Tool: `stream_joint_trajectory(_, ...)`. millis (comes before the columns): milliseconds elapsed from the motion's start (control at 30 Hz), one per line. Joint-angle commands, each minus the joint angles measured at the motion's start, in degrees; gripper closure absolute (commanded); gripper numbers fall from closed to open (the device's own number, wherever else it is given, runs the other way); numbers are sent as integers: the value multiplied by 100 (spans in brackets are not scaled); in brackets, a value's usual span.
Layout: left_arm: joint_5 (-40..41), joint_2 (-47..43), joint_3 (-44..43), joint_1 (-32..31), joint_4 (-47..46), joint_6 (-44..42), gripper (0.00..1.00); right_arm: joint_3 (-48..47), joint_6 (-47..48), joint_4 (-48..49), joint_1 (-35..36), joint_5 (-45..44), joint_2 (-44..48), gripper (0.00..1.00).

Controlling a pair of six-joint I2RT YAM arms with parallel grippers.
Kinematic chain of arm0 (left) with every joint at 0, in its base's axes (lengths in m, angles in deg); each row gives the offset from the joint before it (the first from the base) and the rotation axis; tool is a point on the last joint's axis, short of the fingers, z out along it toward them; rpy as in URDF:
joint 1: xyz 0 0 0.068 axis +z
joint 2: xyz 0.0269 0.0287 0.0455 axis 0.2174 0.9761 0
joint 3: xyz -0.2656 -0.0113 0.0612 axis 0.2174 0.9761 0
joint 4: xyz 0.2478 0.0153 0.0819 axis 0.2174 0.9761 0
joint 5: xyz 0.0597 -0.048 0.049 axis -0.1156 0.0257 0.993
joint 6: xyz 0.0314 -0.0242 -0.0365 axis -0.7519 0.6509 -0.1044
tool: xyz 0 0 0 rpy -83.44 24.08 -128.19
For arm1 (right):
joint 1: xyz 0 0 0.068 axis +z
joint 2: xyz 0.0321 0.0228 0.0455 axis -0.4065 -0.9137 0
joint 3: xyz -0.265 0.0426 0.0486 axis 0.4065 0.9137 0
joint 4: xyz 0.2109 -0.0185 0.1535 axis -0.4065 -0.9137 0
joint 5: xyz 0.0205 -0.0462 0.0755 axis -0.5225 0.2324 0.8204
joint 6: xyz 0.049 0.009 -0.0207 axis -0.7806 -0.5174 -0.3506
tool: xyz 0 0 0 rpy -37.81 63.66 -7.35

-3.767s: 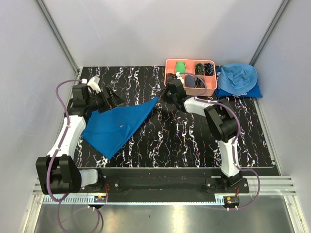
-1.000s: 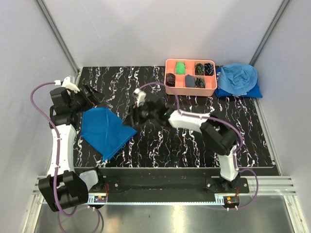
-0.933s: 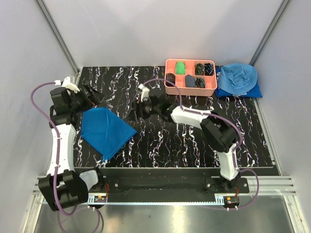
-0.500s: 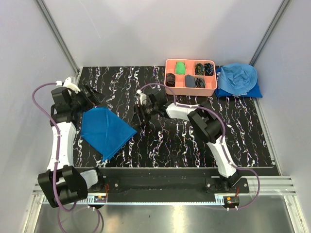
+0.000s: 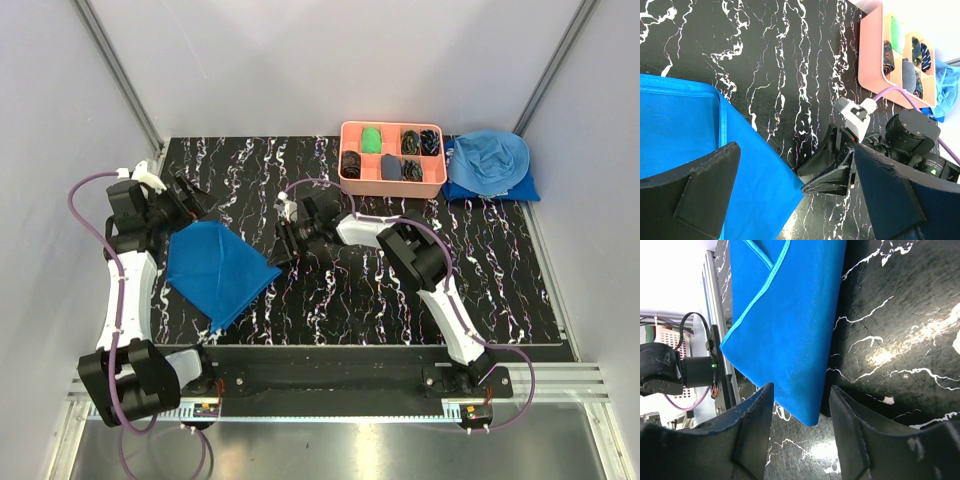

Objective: Fold the napkin, place the utensils inside, and roll it up
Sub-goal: Fold the napkin

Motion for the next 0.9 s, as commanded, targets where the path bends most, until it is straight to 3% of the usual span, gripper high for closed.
stream_joint_trajectory(0, -162, 9, 1, 34, -284, 25, 1, -266, -64, 56, 106, 72, -110, 45)
stream_joint_trajectory(300, -215, 27, 19, 34, -310, 51, 1, -327, -231, 56, 142, -77, -277, 62)
stream_joint_trajectory(367, -223, 27, 19, 34, -328, 60, 1, -284, -275, 64, 142, -121, -269, 70)
stream_joint_trajectory(433, -223, 44, 27, 25, -328, 60, 1, -231, -319, 65, 151, -183, -234, 89)
stream_joint_trajectory(500, -241, 44, 45, 25, -345, 86, 1, -73, -371, 91, 151, -349, -120, 100)
stream_joint_trajectory(600, -285, 62, 80, 25, -389, 130, 1, 427, -459, 239, 89, -761, 187, 100)
stream_joint_trajectory(867, -215, 88, 186, -334, -495, 218, 1, 3142, -1048, 926, -271, -2123, 1874, 100)
